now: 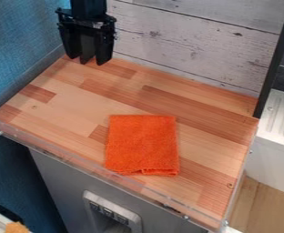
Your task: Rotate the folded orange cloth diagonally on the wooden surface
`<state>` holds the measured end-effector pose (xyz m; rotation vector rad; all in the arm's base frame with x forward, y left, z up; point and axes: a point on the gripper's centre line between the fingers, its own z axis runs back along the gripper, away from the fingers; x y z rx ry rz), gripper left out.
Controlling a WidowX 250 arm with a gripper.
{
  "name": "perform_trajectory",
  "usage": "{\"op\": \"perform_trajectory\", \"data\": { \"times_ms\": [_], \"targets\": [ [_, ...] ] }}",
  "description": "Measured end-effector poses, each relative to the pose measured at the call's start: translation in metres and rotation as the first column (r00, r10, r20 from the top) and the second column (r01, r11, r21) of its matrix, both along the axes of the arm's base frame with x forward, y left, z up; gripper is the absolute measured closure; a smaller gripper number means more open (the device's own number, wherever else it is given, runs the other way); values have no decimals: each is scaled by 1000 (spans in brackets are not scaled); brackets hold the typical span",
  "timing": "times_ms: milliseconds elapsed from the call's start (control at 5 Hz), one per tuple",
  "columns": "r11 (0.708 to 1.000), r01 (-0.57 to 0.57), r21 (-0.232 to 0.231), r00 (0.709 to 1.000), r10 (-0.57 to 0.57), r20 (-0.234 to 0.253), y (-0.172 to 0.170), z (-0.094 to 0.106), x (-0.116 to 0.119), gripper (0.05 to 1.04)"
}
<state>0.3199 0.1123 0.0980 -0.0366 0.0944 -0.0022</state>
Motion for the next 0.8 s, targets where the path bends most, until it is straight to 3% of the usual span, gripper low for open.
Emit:
{"op": "perform_trajectory", "data": {
  "times_ms": [200,400,600,800],
  "targets": [
    [996,-87,10,996,87,-22,-10,-10,-5,84],
    [978,-208,34,978,208,10,-36,-1,-13,84],
    [931,-361,59,932,357,58,-60,3,-19,84],
    [866,-495,65,867,487,106,-81,4,-26,84]
  ]
}}
